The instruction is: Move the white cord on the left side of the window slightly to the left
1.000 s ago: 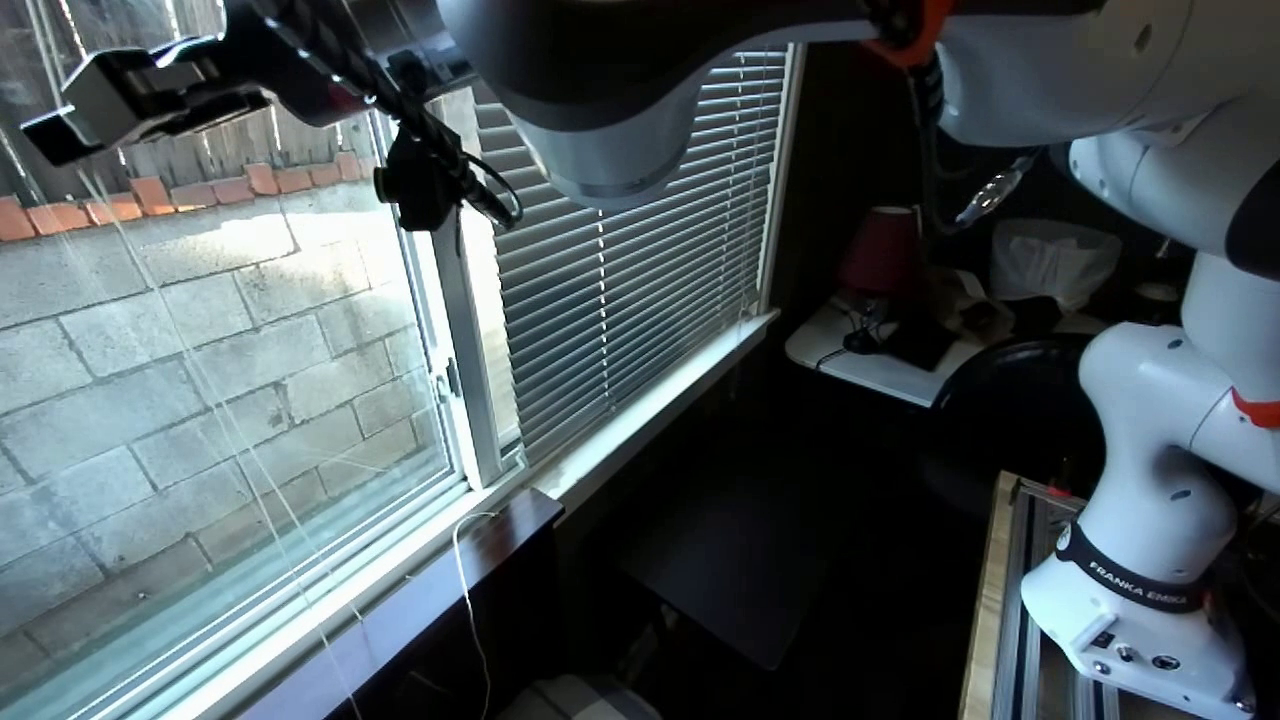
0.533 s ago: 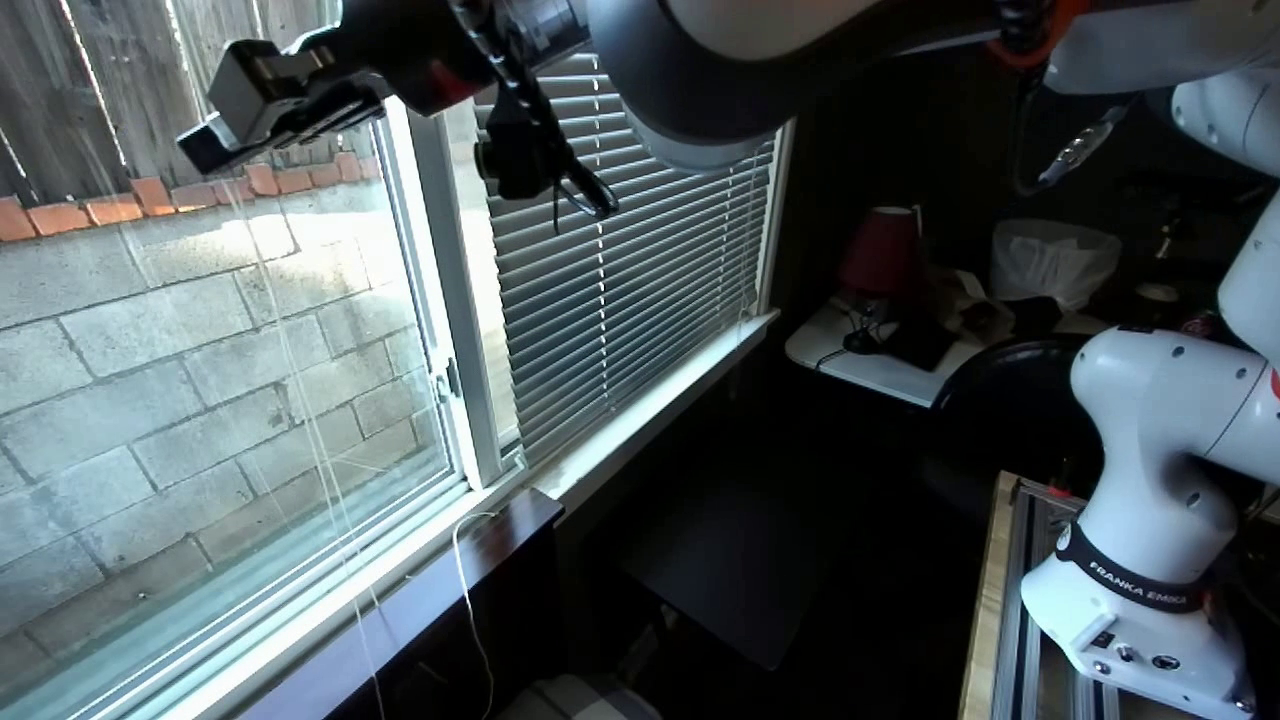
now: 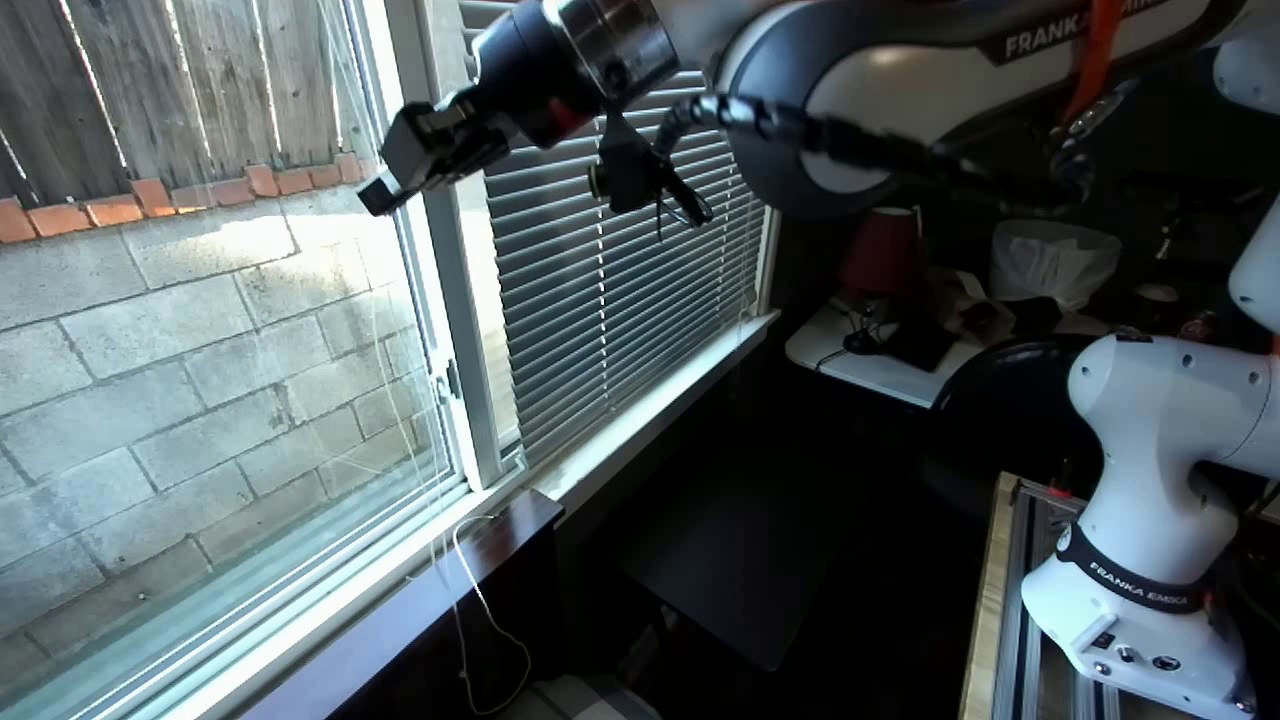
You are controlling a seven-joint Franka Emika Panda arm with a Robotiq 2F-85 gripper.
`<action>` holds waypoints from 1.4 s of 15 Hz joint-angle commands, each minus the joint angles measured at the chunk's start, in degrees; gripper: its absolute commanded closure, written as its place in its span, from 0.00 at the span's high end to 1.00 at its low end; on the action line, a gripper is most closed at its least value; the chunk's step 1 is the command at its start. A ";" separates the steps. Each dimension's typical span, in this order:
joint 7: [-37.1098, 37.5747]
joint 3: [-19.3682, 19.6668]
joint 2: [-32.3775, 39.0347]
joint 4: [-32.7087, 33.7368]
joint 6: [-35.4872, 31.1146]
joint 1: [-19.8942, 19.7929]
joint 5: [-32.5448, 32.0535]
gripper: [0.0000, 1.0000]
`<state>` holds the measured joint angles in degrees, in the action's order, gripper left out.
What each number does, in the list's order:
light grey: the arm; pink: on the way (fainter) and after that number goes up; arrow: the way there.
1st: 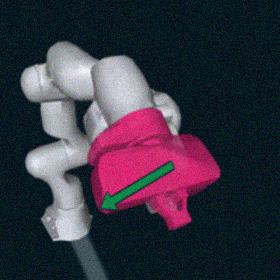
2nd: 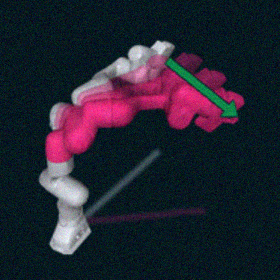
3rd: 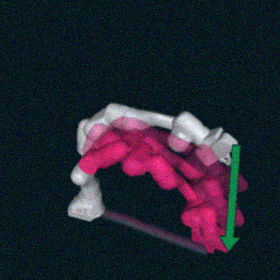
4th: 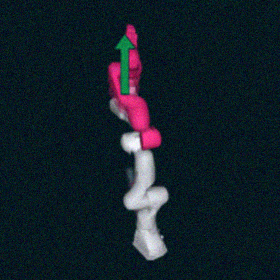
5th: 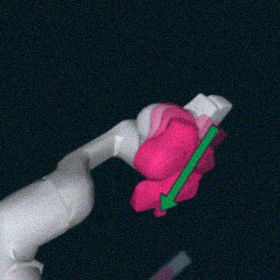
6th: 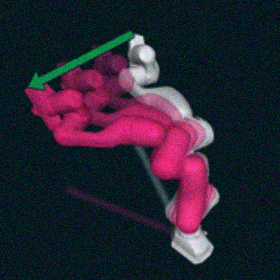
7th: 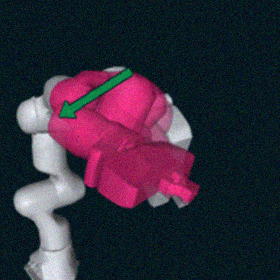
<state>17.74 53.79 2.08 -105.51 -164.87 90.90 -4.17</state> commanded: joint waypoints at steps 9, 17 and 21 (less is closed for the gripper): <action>27.27 -8.70 -22.80 -26.35 4.07 -1.74 -33.01 0.90; 5.10 -9.81 -27.32 -38.71 -0.31 -5.25 -10.70 1.00; -1.61 -19.30 -22.88 -37.76 -0.39 -14.44 -0.20 1.00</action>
<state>24.09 42.80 -23.33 -142.71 -164.31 84.18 -15.42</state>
